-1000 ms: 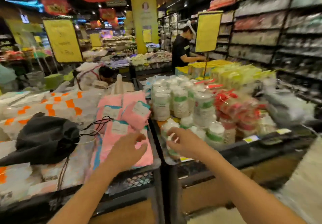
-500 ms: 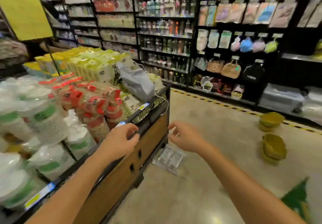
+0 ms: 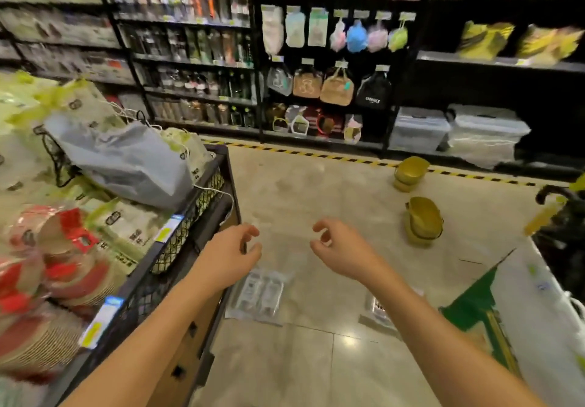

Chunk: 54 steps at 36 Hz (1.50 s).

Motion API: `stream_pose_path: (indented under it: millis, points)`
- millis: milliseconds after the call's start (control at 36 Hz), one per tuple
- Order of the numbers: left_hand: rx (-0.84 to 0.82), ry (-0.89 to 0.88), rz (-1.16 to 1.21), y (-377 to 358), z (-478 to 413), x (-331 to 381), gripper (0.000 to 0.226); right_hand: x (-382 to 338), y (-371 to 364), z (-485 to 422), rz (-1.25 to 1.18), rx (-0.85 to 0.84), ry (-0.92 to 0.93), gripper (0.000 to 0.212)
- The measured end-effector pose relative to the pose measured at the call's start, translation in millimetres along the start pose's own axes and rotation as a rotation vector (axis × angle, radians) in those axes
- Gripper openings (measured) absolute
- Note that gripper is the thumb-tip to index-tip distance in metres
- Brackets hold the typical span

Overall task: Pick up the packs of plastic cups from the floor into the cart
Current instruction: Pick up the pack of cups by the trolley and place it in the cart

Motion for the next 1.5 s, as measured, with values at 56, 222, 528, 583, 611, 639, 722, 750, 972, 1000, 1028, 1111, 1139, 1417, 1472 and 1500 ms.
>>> stream_pose_path:
  millis: [56,222,528,583,611,639,722,750,972,1000,1028,1111,1139,1417,1472,1500]
  points:
    - [-0.024,-0.011,0.016,-0.9,-28.5,-17.7,0.039,-5.1,-2.1,-27.1,-0.006,0.005,-0.039,0.041]
    - [-0.090,-0.025,0.031,-10.1,-110.7,-66.1,0.040,-7.6,-12.1,-101.0,-0.050,0.018,-0.129,0.041]
    - [-0.109,0.081,0.075,-66.0,-221.2,-158.0,0.042,21.8,-64.0,-244.4,-0.081,-0.081,-0.218,0.046]
    - [-0.107,0.094,0.078,-87.7,-241.8,-180.5,0.042,30.0,-82.4,-279.5,-0.077,-0.091,-0.224,0.046]
    - [-0.111,0.100,0.076,-100.8,-253.3,-193.7,0.043,34.9,-93.8,-298.9,-0.084,-0.093,-0.227,0.046]
    - [-0.120,0.109,0.075,-115.6,-265.0,-208.0,0.043,40.3,-107.4,-319.1,-0.096,-0.093,-0.231,0.046]
    - [-0.120,0.155,0.085,-160.7,-295.7,-254.4,0.044,59.4,-160.4,-373.7,-0.122,-0.114,-0.249,0.048]
    - [-0.125,0.172,0.088,-177.4,-303.9,-270.5,0.045,67.6,-181.1,-389.8,-0.131,-0.124,-0.262,0.048]
    - [-0.203,0.349,0.231,-344.6,-330.5,-430.0,0.046,150.9,-376.9,-491.4,-0.152,-0.244,-0.348,0.053]
    - [-0.194,0.379,0.208,-365.5,-329.3,-453.0,0.047,164.4,-403.1,-501.7,-0.144,-0.256,-0.363,0.054]
    - [-0.193,0.407,0.162,-386.1,-326.8,-475.7,0.049,177.9,-430.4,-511.4,-0.134,-0.274,-0.375,0.055]
    - [-0.328,0.475,0.109,-456.4,-311.9,-540.1,0.050,215.4,-509.2,-534.2,-0.120,-0.325,-0.393,0.059]
    - [-0.361,0.493,0.122,-479.6,-306.6,-560.2,0.048,227.6,-535.8,-541.1,-0.110,-0.344,-0.391,0.061]
    - [-0.353,0.566,0.056,-639.5,-279.2,-707.0,0.075,304.3,-743.0,-584.8,-0.248,-0.501,-0.329,0.085]
    - [-0.344,0.562,0.100,-654.7,-275.3,-723.0,0.078,308.8,-769.4,-589.4,-0.289,-0.519,-0.310,0.088]
    - [-0.341,0.568,0.125,-660.8,-274.7,-729.1,0.080,310.4,-779.5,-591.5,-0.294,-0.528,-0.313,0.088]
Point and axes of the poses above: each hand's wrist, its own z-axis away from the middle knuckle, its own y-axis out of the back of the hand, x = y × z, the point moved 9 cm from there along -z, towards the middle knuckle, and after that the axes turned 13 degrees about -y, right-handed, at the moved point
